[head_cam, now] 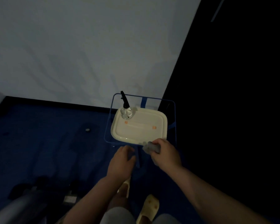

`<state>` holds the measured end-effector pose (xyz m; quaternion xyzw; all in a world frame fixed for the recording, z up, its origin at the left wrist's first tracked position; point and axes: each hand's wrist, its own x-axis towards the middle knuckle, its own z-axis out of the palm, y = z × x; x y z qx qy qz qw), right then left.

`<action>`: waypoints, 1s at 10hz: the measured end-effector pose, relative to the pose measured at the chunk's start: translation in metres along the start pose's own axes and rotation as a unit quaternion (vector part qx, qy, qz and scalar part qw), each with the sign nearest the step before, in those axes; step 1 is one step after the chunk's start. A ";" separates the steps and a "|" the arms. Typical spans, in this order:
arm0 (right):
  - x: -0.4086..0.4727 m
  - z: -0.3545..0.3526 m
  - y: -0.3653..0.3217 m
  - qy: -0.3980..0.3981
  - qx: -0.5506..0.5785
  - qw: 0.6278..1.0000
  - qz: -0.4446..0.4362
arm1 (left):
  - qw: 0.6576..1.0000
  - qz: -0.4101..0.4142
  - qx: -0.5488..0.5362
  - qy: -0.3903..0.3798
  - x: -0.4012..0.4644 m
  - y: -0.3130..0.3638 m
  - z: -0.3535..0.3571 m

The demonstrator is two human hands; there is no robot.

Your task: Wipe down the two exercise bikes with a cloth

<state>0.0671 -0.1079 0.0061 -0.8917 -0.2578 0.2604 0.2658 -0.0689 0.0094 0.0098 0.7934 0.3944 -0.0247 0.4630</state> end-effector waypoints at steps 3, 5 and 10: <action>0.128 0.039 -0.003 -0.036 -0.056 0.997 0.025 | 1.000 -0.021 0.013 -0.014 0.105 -0.015 -0.036; 0.185 0.081 0.009 -0.043 -0.049 0.994 0.083 | 0.999 -0.043 0.018 -0.019 0.124 -0.044 -0.047; 0.113 0.062 0.021 -0.036 -0.030 0.995 0.090 | 0.999 -0.033 0.005 -0.033 0.100 -0.023 -0.026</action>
